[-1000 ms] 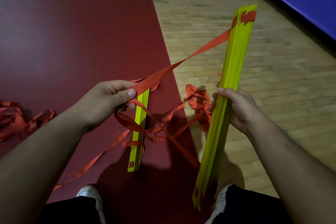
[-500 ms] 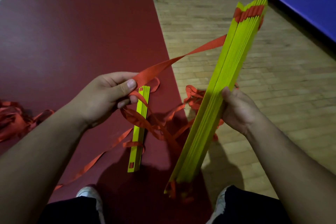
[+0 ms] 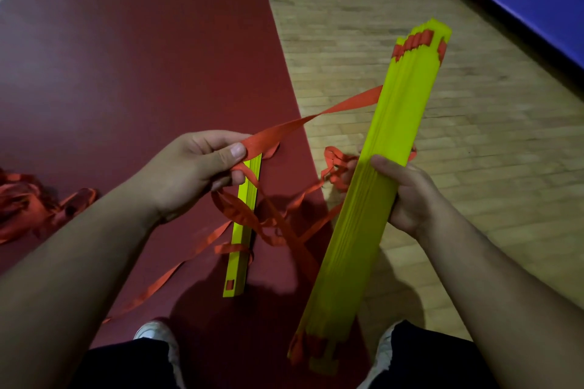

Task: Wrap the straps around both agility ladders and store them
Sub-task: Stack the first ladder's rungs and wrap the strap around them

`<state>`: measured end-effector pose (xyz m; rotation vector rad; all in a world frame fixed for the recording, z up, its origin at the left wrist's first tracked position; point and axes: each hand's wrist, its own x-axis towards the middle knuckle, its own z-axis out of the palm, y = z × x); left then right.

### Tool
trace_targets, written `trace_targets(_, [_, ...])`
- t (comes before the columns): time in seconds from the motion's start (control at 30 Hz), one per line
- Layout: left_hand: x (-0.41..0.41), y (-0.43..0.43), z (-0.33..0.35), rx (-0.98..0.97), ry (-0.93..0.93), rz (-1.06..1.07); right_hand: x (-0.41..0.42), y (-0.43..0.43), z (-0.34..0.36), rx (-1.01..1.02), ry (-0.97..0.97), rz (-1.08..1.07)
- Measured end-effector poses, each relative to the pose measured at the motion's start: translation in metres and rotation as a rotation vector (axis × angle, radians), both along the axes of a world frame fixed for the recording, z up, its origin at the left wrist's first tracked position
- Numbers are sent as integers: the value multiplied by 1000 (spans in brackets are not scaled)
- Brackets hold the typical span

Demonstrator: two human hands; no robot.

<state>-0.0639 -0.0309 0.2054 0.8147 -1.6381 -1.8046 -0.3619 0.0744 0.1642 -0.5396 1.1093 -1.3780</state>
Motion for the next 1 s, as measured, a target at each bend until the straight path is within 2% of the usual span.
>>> trace_targets(0.1, [-1, 0, 0, 23, -7, 17, -1, 1, 1, -21, 10, 50])
trace_targets(0.3, [-8, 4, -1, -22, -139, 13, 6, -2, 6, -64, -70, -62])
trace_targets(0.43, [-10, 5, -1, -12, -134, 25, -2, -2, 7, 22, -94, -33])
trace_targets(0.6, [-9, 2, -4, -15, -151, 30, 1, 0, 8, -23, 16, -25])
trace_targets(0.7, [-10, 5, -3, -20, -159, 15, 1, -1, 6, -33, 6, -70])
trace_targets(0.9, [-15, 7, -1, -41, -160, 18, 7, -1, 1, -40, 10, 33])
trace_targets(1.0, [-14, 7, -1, -83, -213, -12, 8, -3, 7, 7, 17, -59])
